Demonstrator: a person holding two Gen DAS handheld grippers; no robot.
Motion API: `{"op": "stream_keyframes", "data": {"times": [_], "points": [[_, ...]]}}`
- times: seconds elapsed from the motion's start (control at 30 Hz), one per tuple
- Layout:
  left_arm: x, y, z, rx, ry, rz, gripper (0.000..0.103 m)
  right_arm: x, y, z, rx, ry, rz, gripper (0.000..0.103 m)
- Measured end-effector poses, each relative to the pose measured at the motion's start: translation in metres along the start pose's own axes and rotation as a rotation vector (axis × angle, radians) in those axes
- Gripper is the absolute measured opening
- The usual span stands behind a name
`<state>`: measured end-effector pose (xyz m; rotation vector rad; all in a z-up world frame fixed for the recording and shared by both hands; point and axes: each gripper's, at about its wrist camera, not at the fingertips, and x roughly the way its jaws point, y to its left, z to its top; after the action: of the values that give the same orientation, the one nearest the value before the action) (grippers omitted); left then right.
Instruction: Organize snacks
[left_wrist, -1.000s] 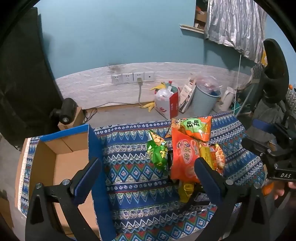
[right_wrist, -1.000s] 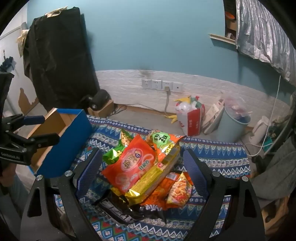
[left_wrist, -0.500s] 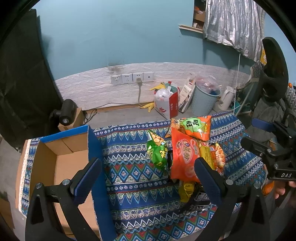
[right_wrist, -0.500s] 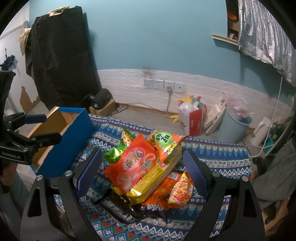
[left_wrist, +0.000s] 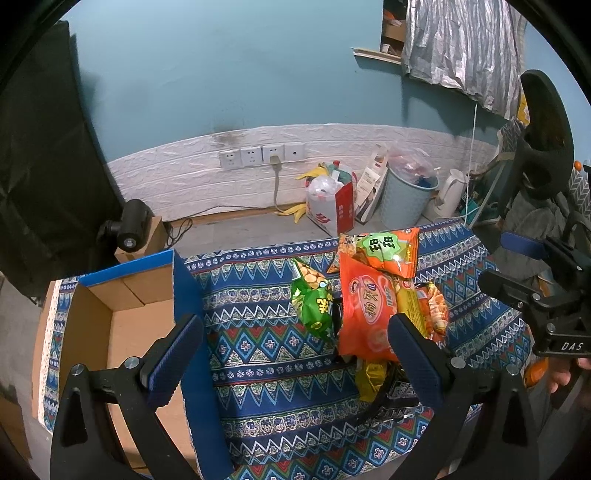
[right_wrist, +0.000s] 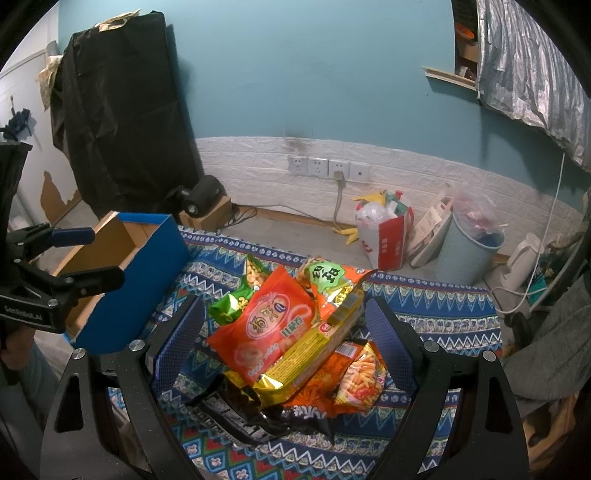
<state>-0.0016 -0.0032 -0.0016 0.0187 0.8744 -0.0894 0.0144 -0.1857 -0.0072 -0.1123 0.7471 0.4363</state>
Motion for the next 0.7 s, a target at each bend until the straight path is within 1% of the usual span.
{"op": "stream_keyframes", "data": {"times": [0.7], "points": [[-0.0006,-0.0050,-0.0006,0.012,-0.001,0.002,0.101,0.0005,-0.0010,-0.0019,-0.003,0.008,0.001,0.087]]}}
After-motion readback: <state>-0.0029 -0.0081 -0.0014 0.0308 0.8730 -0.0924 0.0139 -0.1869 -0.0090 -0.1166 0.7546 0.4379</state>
